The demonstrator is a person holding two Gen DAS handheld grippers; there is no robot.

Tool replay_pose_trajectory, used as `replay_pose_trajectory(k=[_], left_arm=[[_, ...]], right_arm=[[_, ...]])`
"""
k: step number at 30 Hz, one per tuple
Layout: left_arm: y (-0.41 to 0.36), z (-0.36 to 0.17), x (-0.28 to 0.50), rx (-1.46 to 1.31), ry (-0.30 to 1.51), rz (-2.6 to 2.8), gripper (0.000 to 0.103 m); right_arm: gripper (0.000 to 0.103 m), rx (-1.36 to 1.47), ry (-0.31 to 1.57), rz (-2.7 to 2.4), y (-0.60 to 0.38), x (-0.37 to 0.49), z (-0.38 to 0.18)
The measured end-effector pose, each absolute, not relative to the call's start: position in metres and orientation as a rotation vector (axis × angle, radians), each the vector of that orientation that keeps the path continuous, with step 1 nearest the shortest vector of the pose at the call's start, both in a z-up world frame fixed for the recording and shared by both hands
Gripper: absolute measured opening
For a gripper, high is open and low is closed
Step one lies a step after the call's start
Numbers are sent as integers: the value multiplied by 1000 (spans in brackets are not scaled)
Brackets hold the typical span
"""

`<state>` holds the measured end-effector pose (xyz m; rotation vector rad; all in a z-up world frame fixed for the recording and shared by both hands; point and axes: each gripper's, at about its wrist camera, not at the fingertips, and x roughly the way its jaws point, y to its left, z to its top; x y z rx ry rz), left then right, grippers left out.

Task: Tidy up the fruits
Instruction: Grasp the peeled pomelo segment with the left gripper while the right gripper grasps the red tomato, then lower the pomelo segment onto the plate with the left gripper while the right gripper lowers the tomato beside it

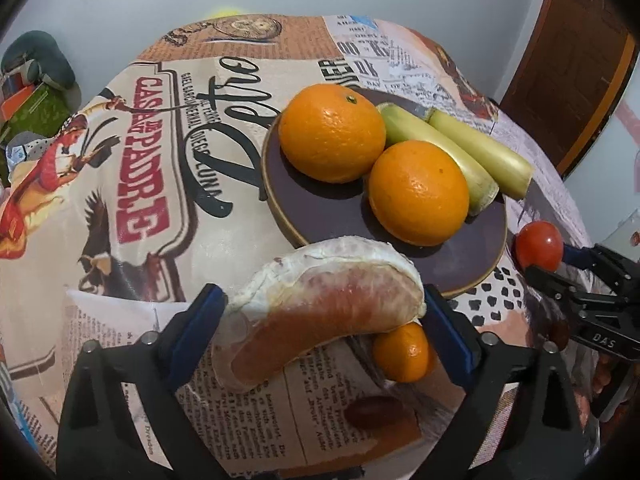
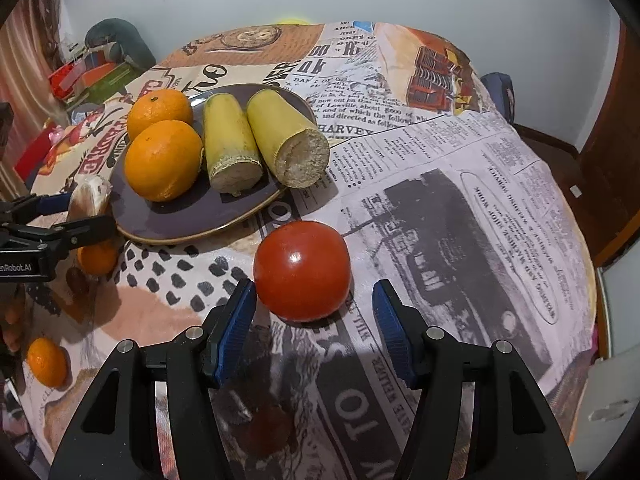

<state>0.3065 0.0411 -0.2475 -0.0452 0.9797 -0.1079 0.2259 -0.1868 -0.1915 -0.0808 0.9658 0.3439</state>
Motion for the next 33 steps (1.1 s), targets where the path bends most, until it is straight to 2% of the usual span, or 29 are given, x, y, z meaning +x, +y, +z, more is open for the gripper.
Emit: replay_pose_trajectory(k=[1, 2, 4, 18, 33], left_arm=[[42, -247, 306, -46, 978, -111, 93], [42, -247, 305, -44, 975, -109, 93], [43, -247, 303, -37, 969, -98, 92], [71, -222, 285, -72, 906, -31, 90], [35, -166, 289, -38, 768, -105, 90]], right_arm=[[56, -76, 970, 349, -186, 227, -192], [50, -68, 972, 356, -186, 227, -193], [44, -54, 980, 374, -186, 227, -194], [42, -52, 945, 389, -180, 220, -178], [42, -53, 841, 427, -164, 223, -141]])
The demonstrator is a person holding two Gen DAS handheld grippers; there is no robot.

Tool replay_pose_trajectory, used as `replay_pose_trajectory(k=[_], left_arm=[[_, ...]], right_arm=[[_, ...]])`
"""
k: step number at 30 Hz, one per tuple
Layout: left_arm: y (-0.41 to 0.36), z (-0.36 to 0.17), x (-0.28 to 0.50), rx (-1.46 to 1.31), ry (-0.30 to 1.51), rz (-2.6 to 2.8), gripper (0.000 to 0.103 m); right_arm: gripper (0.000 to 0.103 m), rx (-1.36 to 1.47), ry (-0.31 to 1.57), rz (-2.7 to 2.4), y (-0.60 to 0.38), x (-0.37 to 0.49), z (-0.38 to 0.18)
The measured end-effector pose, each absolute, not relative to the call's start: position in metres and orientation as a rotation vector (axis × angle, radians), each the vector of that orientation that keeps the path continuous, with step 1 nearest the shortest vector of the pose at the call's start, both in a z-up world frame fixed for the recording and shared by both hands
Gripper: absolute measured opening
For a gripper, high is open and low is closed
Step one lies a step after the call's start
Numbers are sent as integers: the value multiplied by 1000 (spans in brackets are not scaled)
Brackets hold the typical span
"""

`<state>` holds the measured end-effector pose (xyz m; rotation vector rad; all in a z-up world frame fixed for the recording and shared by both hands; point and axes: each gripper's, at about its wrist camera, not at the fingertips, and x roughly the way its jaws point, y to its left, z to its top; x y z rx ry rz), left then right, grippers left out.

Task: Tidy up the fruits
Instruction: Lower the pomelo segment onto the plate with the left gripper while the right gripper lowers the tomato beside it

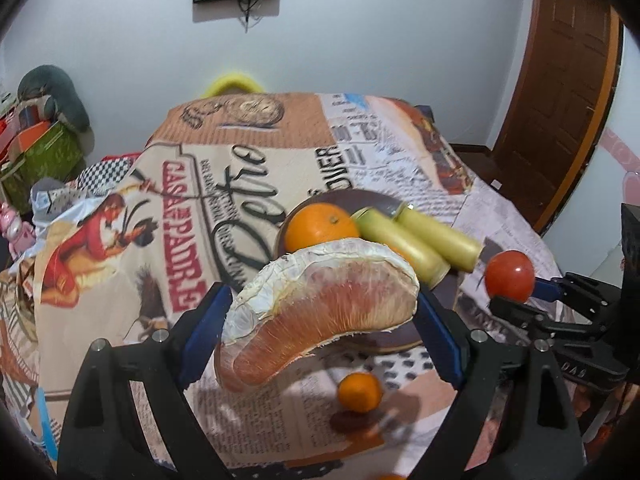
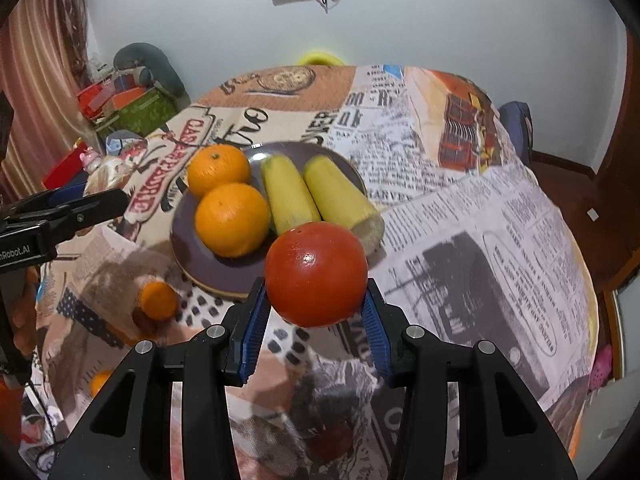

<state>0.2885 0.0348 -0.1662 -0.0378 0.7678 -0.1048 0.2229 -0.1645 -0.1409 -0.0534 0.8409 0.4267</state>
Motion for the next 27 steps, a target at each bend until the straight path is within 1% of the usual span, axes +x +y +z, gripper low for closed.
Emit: replay_pose_trajectory(k=[12, 27], left_arm=[[-3, -155, 328, -3, 735, -156, 90], [-26, -181, 370, 10, 808, -172, 90]], right_arm=[[42, -41, 773, 427, -168, 241, -125], [42, -31, 784, 427, -173, 255, -136]])
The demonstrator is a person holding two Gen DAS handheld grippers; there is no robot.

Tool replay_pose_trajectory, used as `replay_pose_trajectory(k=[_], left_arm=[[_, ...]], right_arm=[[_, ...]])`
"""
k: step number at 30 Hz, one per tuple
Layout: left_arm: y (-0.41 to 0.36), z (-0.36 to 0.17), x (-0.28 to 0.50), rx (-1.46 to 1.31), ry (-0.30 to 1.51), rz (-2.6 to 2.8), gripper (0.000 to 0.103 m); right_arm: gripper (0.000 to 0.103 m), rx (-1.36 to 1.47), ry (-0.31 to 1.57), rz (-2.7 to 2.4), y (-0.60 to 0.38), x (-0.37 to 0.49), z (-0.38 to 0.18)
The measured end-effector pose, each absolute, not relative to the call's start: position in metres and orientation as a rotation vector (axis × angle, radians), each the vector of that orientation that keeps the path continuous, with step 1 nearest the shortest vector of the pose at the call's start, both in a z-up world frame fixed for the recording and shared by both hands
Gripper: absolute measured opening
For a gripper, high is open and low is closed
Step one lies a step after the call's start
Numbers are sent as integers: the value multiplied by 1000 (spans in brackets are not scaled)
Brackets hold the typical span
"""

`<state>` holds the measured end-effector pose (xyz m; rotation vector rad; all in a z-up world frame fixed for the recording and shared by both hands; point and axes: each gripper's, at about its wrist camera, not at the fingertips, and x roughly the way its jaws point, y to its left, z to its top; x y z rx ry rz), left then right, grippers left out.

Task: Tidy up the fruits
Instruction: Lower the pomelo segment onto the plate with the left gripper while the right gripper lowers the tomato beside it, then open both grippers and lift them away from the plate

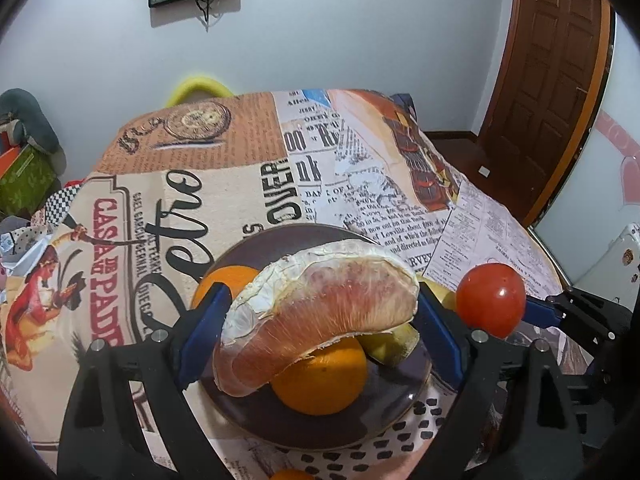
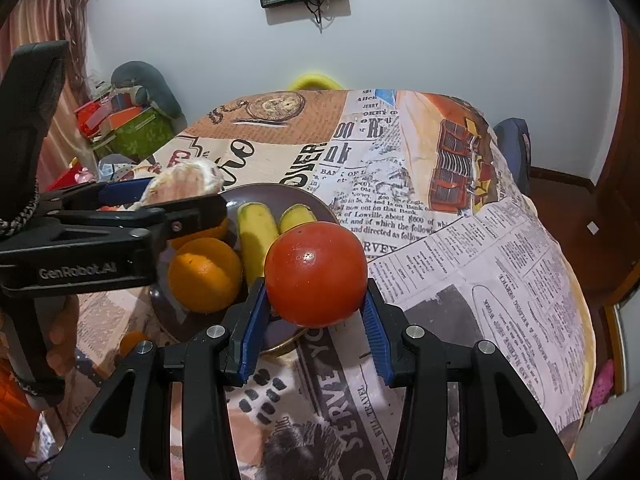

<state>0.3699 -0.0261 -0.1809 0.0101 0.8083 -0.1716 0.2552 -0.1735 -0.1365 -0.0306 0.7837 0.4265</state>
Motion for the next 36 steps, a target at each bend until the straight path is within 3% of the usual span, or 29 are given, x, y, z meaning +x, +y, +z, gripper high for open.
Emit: replay_pose_trajectory(k=[4, 18, 36], left_arm=[[-28, -189, 377, -12, 867, -191, 91], [-4, -166, 349, -18, 801, -159, 94], [42, -198, 317, -40, 867, -91, 94]], right_arm=[[42, -33, 787, 431, -172, 255, -137], [42, -70, 830, 500, -144, 242, -146], [42, -117, 901, 518, -122, 243, -170]])
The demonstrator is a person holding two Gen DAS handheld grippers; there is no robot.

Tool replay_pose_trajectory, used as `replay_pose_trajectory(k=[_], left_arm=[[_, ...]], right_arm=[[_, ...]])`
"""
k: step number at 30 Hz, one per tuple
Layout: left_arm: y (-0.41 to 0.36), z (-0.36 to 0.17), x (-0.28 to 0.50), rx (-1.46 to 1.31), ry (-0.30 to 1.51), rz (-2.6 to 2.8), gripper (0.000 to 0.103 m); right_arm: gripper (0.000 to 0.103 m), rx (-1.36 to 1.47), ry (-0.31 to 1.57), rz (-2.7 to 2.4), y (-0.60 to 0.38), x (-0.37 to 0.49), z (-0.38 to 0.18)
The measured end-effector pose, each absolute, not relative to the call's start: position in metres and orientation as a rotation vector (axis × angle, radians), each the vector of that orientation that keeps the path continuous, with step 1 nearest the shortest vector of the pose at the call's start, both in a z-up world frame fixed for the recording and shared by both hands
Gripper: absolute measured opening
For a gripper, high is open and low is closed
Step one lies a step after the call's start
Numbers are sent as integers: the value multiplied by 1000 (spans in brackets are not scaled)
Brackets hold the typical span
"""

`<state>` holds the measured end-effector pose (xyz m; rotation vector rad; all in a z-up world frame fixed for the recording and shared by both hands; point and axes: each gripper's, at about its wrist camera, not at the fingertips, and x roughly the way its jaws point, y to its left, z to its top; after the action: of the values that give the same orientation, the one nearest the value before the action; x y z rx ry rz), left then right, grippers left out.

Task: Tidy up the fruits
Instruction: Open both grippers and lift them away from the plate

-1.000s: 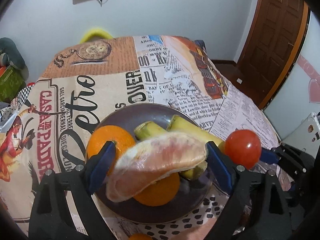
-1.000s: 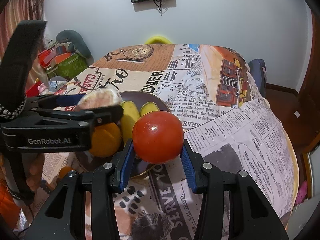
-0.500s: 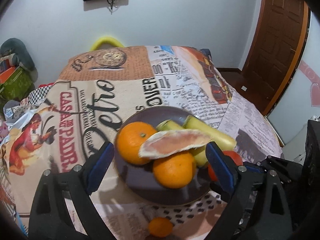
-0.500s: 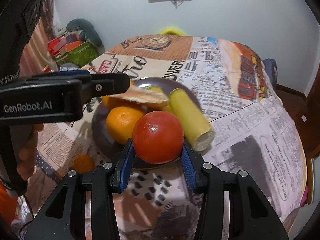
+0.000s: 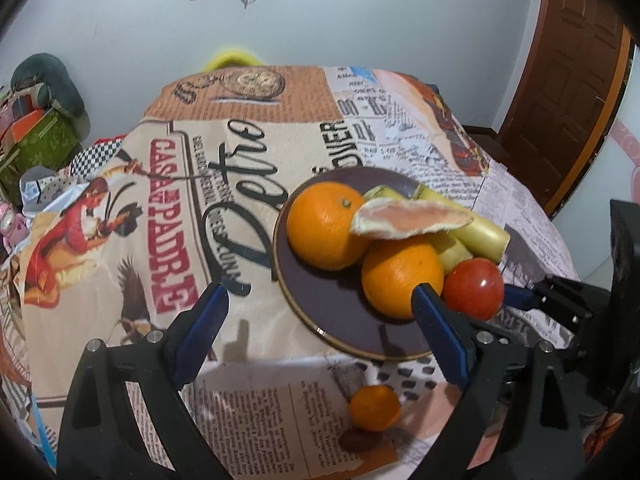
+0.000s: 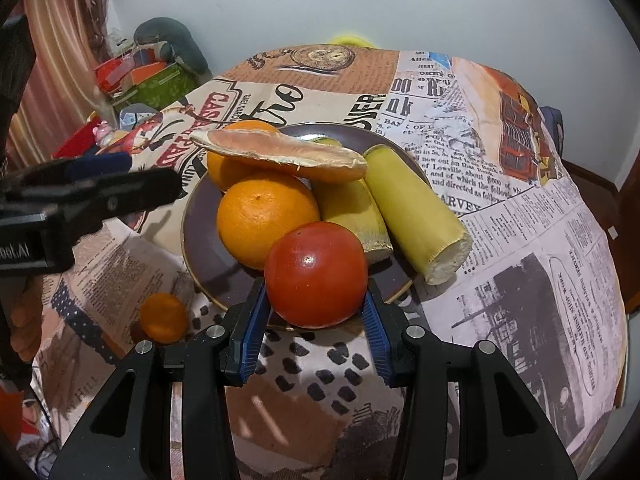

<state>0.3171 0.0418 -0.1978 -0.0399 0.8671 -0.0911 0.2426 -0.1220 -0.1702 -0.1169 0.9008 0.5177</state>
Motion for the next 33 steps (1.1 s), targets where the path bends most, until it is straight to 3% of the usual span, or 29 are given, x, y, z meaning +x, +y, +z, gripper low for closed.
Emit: replay_pose_trajectory(k=[13, 33], left_arm=[[45, -196, 293, -47, 881, -83, 94], [45, -169, 203, -50, 854, -62, 94]], right_arm=[[49, -113, 880, 495, -131, 231, -152], [49, -103, 792, 369, -189, 161, -97]])
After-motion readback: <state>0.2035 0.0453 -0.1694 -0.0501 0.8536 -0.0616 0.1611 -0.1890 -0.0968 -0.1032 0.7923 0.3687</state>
